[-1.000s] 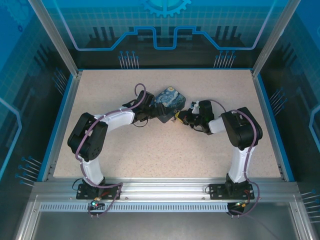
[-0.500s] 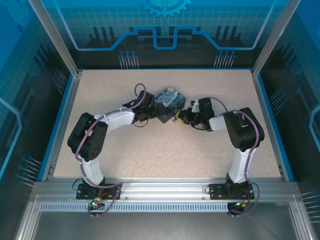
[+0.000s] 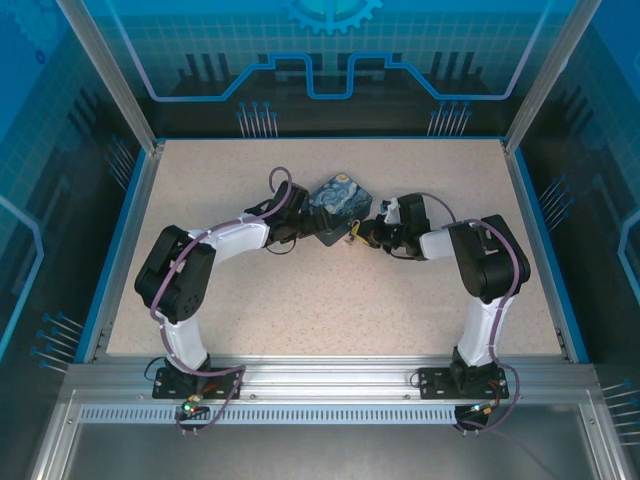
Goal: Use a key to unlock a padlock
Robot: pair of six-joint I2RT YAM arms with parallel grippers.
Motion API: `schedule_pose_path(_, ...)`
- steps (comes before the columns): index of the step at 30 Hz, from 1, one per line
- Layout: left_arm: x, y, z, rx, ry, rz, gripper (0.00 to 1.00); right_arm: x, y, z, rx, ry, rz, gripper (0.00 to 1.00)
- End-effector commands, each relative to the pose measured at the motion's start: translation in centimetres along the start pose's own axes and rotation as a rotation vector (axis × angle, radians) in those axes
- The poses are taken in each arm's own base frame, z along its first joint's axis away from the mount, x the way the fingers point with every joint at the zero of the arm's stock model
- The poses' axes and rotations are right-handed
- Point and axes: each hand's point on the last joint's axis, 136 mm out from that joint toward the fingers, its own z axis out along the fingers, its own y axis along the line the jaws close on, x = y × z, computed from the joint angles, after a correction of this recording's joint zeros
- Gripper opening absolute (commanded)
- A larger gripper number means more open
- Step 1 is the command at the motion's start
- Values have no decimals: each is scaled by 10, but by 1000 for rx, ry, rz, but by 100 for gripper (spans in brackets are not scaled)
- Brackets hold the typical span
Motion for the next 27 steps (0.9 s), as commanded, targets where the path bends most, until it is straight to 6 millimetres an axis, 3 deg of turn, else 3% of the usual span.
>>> schedule_pose_path(1,54,59,5,-199,173,-5,90,-29,-5,-7,-8,-95,44,0)
schedule_pose_path(5,56,61,6,-199,177,-7,88,-45,4,-5,-81,-165,84,0)
schedule_pose_path(11,60,63,6,-199,185,-12,88,-55,-2,-1,-126,-210,136,0)
schedule_pose_path(22,58,62,6,-201,179,-9,88,-52,-13,-22,-55,-198,92,0)
schedule_pose_path(27,54,60,7,-200,176,-6,88,-46,-15,-19,17,-80,49,0)
